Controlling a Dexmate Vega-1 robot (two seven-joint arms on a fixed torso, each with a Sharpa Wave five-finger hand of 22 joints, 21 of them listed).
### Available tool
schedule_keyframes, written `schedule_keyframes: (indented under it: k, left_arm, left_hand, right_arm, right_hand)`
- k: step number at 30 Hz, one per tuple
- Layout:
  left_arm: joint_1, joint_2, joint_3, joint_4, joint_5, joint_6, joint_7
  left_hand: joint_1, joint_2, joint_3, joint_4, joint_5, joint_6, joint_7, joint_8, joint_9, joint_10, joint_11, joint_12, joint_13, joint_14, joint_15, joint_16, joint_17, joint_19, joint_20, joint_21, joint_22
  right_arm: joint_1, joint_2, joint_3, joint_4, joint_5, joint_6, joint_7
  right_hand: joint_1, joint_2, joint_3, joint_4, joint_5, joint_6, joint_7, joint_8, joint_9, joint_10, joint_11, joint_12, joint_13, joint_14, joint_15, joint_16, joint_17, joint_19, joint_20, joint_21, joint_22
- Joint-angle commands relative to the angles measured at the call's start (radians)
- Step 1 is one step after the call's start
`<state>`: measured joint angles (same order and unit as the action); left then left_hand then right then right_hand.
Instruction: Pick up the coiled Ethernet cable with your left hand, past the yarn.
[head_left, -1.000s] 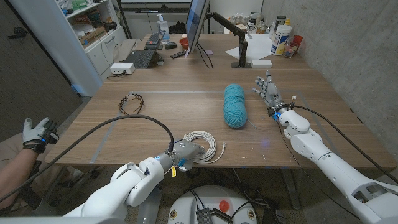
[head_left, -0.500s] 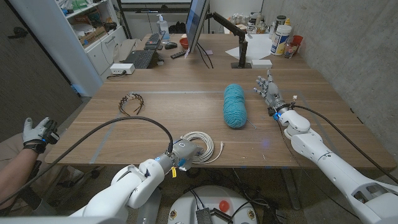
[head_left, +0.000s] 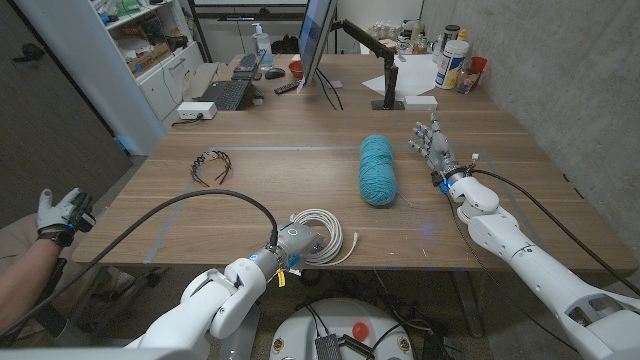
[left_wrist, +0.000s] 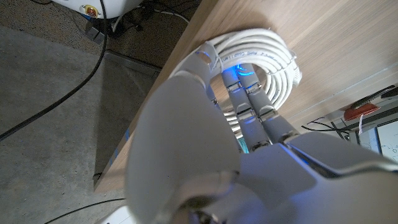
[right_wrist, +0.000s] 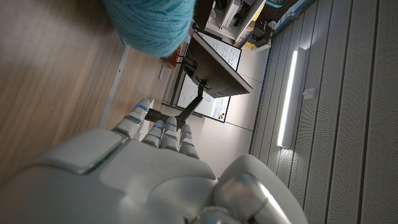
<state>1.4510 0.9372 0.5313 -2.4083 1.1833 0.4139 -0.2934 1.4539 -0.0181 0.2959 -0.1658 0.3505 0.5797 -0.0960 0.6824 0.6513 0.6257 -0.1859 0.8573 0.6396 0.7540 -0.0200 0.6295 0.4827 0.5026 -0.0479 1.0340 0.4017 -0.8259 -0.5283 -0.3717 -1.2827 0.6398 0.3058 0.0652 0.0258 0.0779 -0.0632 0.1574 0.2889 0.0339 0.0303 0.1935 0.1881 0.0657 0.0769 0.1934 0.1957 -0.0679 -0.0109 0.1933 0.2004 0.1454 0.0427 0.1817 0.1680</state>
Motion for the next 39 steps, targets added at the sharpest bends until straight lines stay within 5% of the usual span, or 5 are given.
schedule_keyframes:
  k: [1,9,16,39]
  left_arm:
    - [-0.008,-0.007,0.014,0.005,0.012,0.015,-0.023]
    - [-0.005,-0.012,0.006,0.005,-0.014,0.023,-0.010]
    - [0.000,-0.014,0.005,0.009,-0.018,0.034,0.016]
    - [0.028,-0.024,-0.031,-0.016,-0.012,0.115,0.065]
  left_hand:
    - [0.073,0.051,0.005,-0.006,0.023,0.033,0.006,0.040,0.048,0.046,-0.009,0.010,0.292,0.144,-0.198,-0.008,0.257,0.005,-0.011,0.026,0.260]
    - [0.088,0.026,0.025,-0.012,0.058,0.113,0.010,0.104,0.098,0.094,0.016,0.014,0.263,0.165,-0.168,-0.012,0.269,0.030,-0.025,0.035,0.237]
    - [0.092,0.010,0.040,-0.012,0.084,0.138,0.014,0.128,0.123,0.110,0.021,0.010,0.241,0.179,-0.159,-0.018,0.271,0.048,-0.033,0.036,0.220]
    - [0.077,-0.019,0.071,-0.001,0.141,0.127,0.005,0.129,0.136,0.104,0.014,0.019,0.240,0.209,-0.162,-0.047,0.278,0.053,-0.027,0.059,0.188]
  right_arm:
    - [-0.002,0.003,0.006,-0.001,0.010,-0.005,-0.005]
    - [-0.002,0.003,0.006,0.000,0.009,-0.004,-0.005]
    - [-0.001,0.003,0.007,0.003,0.010,-0.001,0.000]
    - [-0.001,0.002,0.006,0.005,0.009,0.001,0.002]
  right_hand:
    - [0.006,0.059,0.005,0.005,0.005,-0.005,0.004,0.002,0.003,-0.010,0.002,0.006,0.000,-0.012,0.002,0.006,0.003,0.004,-0.007,0.008,0.002]
    - [0.006,0.059,0.006,0.005,0.005,-0.006,0.004,0.002,0.003,-0.013,0.004,0.006,0.000,-0.014,0.004,0.006,0.003,0.004,-0.009,0.008,0.002]
    - [0.006,0.057,0.005,0.005,0.005,-0.006,0.005,0.002,0.003,-0.014,0.005,0.006,0.000,-0.015,0.005,0.005,0.003,0.004,-0.010,0.008,0.002]
    - [0.005,0.050,0.002,0.004,0.004,-0.008,0.006,0.002,0.003,-0.015,0.007,0.006,0.000,-0.017,0.008,0.005,0.003,0.003,-0.009,0.007,0.002]
